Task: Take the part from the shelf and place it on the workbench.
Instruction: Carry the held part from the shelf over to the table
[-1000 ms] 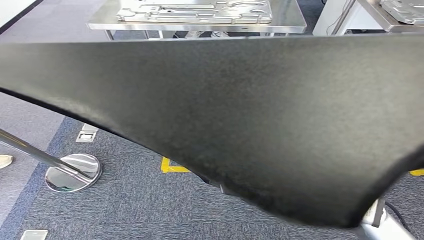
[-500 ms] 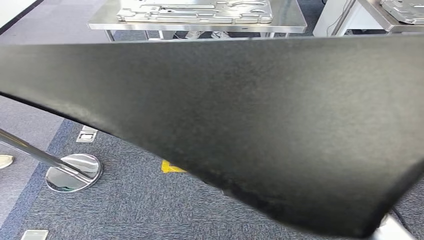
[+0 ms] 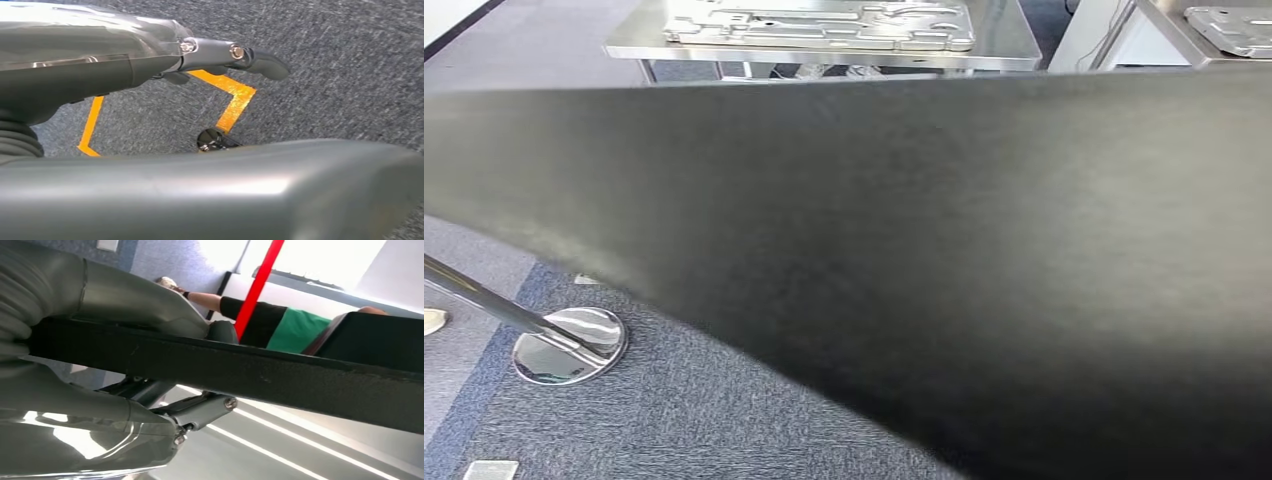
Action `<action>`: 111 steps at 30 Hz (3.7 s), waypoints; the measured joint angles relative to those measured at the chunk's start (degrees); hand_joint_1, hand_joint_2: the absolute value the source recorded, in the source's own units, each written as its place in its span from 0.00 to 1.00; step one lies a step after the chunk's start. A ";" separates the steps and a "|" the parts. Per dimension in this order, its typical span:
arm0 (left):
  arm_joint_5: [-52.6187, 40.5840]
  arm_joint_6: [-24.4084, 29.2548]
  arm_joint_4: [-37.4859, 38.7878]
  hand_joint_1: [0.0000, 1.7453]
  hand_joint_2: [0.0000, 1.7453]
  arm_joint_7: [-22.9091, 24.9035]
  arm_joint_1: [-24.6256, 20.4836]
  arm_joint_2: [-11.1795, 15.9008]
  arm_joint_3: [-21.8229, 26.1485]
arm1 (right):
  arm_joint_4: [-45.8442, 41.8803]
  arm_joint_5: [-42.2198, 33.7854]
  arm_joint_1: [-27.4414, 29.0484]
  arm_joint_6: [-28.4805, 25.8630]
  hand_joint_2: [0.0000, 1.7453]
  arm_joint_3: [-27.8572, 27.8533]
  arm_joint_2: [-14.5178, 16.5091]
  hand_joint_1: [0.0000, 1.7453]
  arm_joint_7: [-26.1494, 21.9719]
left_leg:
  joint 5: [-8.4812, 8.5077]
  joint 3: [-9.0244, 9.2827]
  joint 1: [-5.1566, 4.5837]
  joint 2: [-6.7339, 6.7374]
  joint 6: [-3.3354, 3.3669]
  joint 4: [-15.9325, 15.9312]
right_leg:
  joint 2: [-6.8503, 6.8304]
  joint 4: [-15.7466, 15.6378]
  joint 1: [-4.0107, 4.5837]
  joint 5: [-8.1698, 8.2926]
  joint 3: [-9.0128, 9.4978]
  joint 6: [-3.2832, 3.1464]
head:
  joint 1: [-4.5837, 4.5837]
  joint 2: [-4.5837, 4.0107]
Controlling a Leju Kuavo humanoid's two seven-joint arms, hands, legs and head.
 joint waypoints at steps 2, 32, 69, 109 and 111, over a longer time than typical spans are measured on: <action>0.00 0.00 0.00 0.00 0.00 0.01 0.02 0.00 0.01 | 0.09 -0.02 0.00 0.03 1.00 0.03 -0.01 1.00 -0.02 | -0.02 0.04 0.05 0.03 0.07 -0.02 | -0.01 7.24 -0.01 -2.92 -3.75 0.14 | 0.00 0.00; -0.13 -0.04 0.00 0.00 0.00 0.03 0.03 -0.15 0.03 | 0.42 -0.13 -0.26 0.17 1.00 0.08 0.03 1.00 -0.02 | -0.10 -0.84 0.41 0.81 -0.66 0.46 | -0.66 5.67 0.18 -2.31 -3.00 -0.01 | -0.05 -0.01; -3.23 -0.11 -0.03 0.00 0.00 -0.88 -0.08 -0.55 1.34 | 1.21 -0.66 -1.40 0.09 1.00 0.93 0.62 1.00 0.20 | -5.48 8.53 0.10 -0.08 -0.75 -1.10 | 0.17 -2.37 1.36 3.55 -3.61 -1.41 | -0.47 0.00; -5.25 0.42 -0.07 0.00 0.00 -0.83 -0.36 -0.63 2.24 | 0.75 -3.82 -1.16 2.50 1.00 0.44 2.06 1.00 0.13 | -1.52 2.68 0.76 2.09 -0.62 -0.94 | 0.39 7.77 0.11 -0.54 -6.26 0.25 | -0.42 0.00; -5.31 0.40 -0.07 0.00 0.00 -0.81 -0.35 -0.64 2.39 | 0.91 -3.82 -1.01 2.53 1.00 0.44 2.06 1.00 0.13 | -2.08 3.24 0.86 2.53 -1.03 -0.87 | 0.19 8.65 0.06 0.99 -7.25 0.40 | -0.42 0.00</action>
